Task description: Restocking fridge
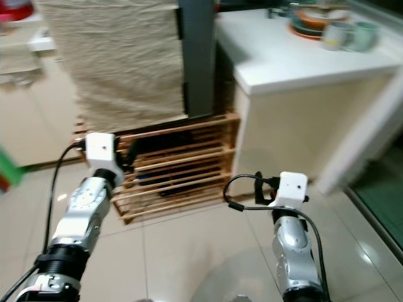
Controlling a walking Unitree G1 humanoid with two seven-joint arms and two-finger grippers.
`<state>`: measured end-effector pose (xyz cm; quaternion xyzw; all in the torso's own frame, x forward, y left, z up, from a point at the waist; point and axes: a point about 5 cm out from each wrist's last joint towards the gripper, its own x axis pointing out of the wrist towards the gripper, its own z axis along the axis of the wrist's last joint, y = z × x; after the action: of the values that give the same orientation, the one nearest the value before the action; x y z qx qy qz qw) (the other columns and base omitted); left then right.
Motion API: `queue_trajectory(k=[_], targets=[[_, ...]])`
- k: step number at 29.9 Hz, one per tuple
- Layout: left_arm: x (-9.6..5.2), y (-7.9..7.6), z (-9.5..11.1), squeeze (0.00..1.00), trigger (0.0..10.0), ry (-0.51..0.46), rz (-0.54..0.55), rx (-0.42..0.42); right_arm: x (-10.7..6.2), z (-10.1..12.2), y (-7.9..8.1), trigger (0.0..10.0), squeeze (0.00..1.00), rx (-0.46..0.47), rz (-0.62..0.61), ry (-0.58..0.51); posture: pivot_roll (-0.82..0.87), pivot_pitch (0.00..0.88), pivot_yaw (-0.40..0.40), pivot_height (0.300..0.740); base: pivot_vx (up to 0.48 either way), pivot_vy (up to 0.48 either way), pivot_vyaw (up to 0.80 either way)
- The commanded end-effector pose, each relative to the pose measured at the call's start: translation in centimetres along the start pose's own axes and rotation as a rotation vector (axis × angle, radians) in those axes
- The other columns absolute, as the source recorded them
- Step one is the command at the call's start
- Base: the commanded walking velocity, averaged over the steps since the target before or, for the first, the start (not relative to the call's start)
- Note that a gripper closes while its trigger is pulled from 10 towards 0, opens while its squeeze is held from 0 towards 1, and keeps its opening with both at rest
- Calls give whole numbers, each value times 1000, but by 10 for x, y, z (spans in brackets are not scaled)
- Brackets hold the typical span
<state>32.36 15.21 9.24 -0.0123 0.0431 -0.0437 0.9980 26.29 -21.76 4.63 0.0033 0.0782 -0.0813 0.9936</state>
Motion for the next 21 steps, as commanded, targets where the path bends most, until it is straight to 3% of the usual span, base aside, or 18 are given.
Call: queue_trajectory(k=[1, 8, 21], targets=[[5, -2, 7, 0, 10000, -13, -20, 17, 1, 1, 2, 10000, 0, -8, -6, -14, -71, 0, 67, 740, 0, 480, -788], [8, 14, 10, 0, 10000, -4, 10, 70, 4, 0, 8, 10000, 0, 6, -5, -19, -50, 0, 75, 740, 0, 480, -788], [7, 9, 7, 0, 10000, -19, -10, 63, -2, 3, 6, 10000, 0, -16, 17, -63, -66, 0, 77, 740, 0, 480, -788]])
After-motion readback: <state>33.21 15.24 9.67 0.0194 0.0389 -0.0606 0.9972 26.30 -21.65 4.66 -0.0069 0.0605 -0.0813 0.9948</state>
